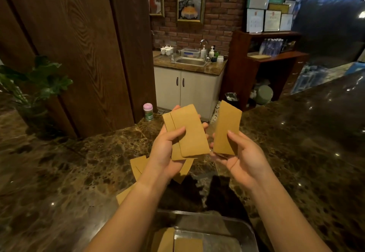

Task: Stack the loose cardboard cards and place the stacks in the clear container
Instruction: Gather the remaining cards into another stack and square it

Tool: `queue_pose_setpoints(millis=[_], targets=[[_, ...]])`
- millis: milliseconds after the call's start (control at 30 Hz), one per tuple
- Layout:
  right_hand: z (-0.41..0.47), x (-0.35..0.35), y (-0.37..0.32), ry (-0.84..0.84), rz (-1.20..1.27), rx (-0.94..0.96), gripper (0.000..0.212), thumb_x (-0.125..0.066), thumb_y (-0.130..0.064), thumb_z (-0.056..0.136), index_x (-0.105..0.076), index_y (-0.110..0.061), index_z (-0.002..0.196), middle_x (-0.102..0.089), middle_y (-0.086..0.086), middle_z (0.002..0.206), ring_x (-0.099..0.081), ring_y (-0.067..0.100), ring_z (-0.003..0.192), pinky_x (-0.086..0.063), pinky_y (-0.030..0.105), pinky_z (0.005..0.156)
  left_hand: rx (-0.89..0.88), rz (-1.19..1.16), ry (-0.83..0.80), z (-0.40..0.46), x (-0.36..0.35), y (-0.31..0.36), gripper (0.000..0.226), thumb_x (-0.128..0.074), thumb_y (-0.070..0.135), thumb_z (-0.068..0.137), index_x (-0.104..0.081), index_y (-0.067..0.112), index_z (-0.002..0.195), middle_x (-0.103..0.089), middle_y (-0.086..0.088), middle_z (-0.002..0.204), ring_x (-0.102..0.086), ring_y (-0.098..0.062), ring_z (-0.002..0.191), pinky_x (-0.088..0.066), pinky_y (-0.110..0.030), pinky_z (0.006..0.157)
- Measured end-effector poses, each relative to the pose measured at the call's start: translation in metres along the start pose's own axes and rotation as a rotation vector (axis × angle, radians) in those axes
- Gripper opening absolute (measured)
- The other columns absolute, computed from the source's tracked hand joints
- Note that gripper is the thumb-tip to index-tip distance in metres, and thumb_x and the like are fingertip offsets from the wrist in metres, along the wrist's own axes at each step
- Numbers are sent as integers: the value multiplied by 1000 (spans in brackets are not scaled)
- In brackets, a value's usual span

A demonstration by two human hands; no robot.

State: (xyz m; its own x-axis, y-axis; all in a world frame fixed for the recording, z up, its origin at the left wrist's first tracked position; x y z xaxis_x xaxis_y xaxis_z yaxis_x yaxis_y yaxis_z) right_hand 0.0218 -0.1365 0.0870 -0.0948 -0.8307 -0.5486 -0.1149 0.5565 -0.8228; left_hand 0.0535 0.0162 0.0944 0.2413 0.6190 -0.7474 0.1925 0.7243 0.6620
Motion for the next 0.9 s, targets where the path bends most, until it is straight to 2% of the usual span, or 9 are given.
queue_pose_setpoints(millis=[100,200,367,467,533,600,700,800,900], targets=[[-2,2,-2,7,-86,23,25,-52,-14,99,-62,-13,122,-76,10,90,-71,21,70,-56,33,56,6,20,24,1,4,-1,51,-46,1,96,-50,31,138,-64,-19,130,-62,-42,116,-49,-58,96],[-4,-3,-4,-30,-194,49,27,-57,-12,95,-64,-16,121,-76,6,98,-73,19,77,-55,30,54,-7,174,121,1,11,0,57,-59,-2,88,-56,32,133,-66,-11,126,-64,-35,113,-53,-56,92],[-3,-12,-5,-65,-431,138,34,-69,-12,89,-63,-18,121,-75,3,110,-71,23,101,-59,38,77,-48,310,171,-1,11,1,59,-66,2,85,-53,33,133,-67,-8,120,-67,-28,106,-58,-48,81],[-12,-15,-26,-8,-624,481,26,-71,-4,86,-64,-22,103,-74,-1,103,-70,14,98,-58,25,76,-33,222,224,0,12,3,46,-64,33,86,-56,33,131,-74,-6,108,-71,-26,98,-59,-43,75],[-25,-23,-41,-132,-891,858,33,-73,9,80,-66,-19,94,-74,-6,106,-68,12,102,-55,24,84,24,176,247,2,17,4,43,-58,42,90,-56,33,131,-76,-10,105,-71,-29,98,-59,-44,77],[-33,-29,-34,-322,-1200,1179,31,-74,10,76,-67,-16,93,-72,-7,112,-63,16,112,-53,35,92,105,152,187,1,16,3,41,-60,36,89,-58,33,130,-74,-13,109,-69,-34,105,-56,-53,86],[-30,-29,-19,-388,-1380,1317,6,-69,-8,86,-67,-12,89,-73,-2,114,-63,24,115,-54,49,89,148,205,49,-3,9,0,54,-66,13,80,-60,33,130,-70,-15,117,-67,-35,102,-52,-53,88],[-28,-26,-18,-308,-1366,1318,8,-67,0,85,-70,-7,86,-73,2,115,-62,26,119,-53,52,92,139,228,17,-1,8,-3,70,-62,-7,75,-56,31,134,-68,-17,121,-67,-36,101,-53,-53,87],[-22,-17,-24,-148,-1387,1184,22,-60,1,81,-73,-12,94,-67,-9,118,-63,16,117,-49,53,101,134,85,37,3,11,1,59,-49,-5,89,-52,30,136,-69,-21,118,-68,-39,104,-52,-56,92]])
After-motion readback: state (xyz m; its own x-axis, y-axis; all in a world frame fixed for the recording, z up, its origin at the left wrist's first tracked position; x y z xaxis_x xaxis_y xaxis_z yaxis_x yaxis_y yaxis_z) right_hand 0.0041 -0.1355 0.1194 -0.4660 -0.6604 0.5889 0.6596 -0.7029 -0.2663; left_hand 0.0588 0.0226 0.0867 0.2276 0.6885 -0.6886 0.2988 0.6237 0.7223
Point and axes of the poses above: each hand's wrist, its own z-axis towards the middle knuckle, its own x-axis out of the back of the hand, y = z × x, the point moved 6 cm from there along z, towards the middle knuckle
